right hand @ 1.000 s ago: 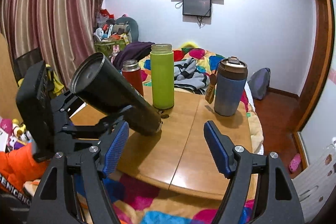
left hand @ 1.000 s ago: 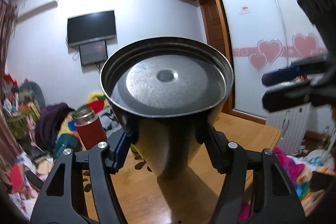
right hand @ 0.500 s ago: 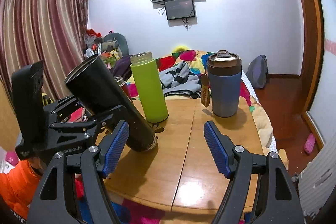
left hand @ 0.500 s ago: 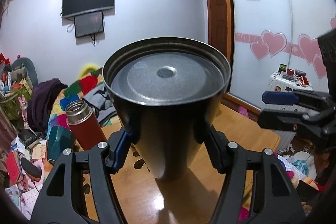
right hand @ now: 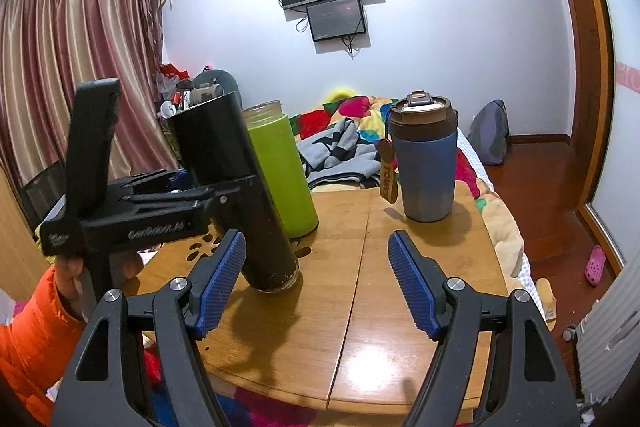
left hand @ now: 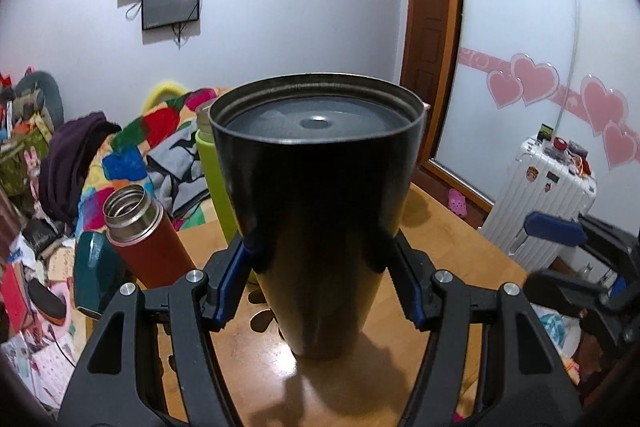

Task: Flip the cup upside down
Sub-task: 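Turn the tumbler upright with the left tool and lower it onto the table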

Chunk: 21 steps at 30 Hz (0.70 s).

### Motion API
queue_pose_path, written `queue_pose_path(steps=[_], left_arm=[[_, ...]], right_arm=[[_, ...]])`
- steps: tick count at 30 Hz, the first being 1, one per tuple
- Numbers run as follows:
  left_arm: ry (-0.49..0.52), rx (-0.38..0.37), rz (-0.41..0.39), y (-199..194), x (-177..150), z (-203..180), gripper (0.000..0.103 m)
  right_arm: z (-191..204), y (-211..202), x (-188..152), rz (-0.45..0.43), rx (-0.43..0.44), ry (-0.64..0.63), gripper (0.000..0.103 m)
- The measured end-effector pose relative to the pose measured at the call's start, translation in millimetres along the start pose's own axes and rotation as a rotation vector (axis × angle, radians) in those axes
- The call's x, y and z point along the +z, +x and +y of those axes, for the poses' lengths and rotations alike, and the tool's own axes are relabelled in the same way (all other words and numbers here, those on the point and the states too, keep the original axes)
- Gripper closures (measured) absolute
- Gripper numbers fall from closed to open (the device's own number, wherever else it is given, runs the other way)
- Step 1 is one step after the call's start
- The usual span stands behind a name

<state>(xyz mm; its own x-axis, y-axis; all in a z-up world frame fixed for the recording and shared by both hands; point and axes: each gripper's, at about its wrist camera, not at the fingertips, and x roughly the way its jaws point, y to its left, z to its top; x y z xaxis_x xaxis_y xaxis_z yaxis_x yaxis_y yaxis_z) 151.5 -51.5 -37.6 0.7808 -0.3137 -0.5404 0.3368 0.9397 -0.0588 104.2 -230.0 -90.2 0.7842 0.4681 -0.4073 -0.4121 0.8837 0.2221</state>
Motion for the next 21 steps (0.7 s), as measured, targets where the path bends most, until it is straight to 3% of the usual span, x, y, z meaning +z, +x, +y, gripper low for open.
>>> queue_pose_path(steps=[13, 21], left_arm=[[0.006, 0.022, -0.006, -3, 1, 0, 0.039], [0.004, 0.025, -0.033, -20, -5, 1, 0.029]], right_arm=[[3, 1, 1, 0.0, -0.002, -0.004, 0.032], [9, -1, 5, -0.016, -0.011, -0.017, 0.032]])
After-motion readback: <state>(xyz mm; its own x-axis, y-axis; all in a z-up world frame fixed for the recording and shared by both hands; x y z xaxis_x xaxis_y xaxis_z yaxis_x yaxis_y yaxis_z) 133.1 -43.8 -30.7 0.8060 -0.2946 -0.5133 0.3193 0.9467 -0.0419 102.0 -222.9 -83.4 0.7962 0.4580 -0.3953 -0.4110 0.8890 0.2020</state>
